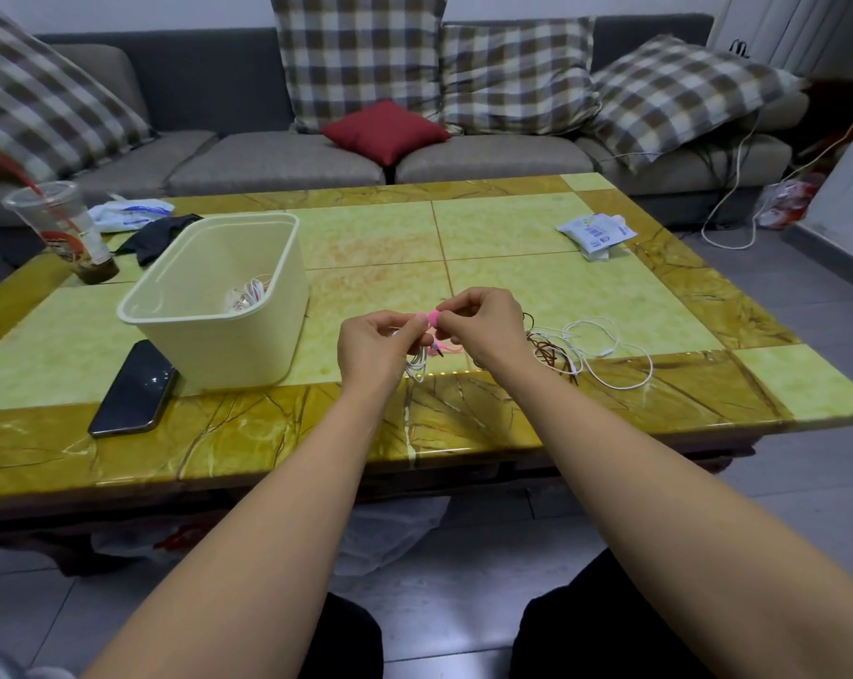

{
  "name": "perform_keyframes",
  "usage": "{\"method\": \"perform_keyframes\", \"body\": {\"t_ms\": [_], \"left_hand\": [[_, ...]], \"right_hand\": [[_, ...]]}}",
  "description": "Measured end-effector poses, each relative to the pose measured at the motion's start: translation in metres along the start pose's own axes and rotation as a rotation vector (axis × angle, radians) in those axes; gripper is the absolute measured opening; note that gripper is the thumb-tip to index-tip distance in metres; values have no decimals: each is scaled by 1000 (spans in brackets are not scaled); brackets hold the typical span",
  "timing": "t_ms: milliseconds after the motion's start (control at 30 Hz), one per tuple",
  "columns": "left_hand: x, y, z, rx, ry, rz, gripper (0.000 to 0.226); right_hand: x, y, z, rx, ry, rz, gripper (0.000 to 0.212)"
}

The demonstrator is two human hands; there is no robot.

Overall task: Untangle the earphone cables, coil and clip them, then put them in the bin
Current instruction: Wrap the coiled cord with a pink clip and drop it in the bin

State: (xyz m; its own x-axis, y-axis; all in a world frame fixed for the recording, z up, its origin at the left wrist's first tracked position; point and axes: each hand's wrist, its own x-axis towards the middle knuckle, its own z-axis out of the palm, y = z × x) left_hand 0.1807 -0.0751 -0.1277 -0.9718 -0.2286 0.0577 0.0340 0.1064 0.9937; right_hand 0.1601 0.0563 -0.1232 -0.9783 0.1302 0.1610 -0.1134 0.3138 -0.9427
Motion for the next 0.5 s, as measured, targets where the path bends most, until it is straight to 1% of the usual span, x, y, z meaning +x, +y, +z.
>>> {"method": "perform_keyframes", "body": {"t_ms": [67,200,367,500], "left_hand": [[-1,-2,2,68,19,5,17],[0,-2,2,42,83,-25,14],[-2,1,2,-3,93,-43,10],[-4,6,1,-66,41,-51,13]], "right_hand": [[-1,-1,4,-10,22,-16,18],[-2,-2,4,59,-42,-20,4],[0,2,4,101,-98,0,2],[1,3,1,156,-139,20,10]]}}
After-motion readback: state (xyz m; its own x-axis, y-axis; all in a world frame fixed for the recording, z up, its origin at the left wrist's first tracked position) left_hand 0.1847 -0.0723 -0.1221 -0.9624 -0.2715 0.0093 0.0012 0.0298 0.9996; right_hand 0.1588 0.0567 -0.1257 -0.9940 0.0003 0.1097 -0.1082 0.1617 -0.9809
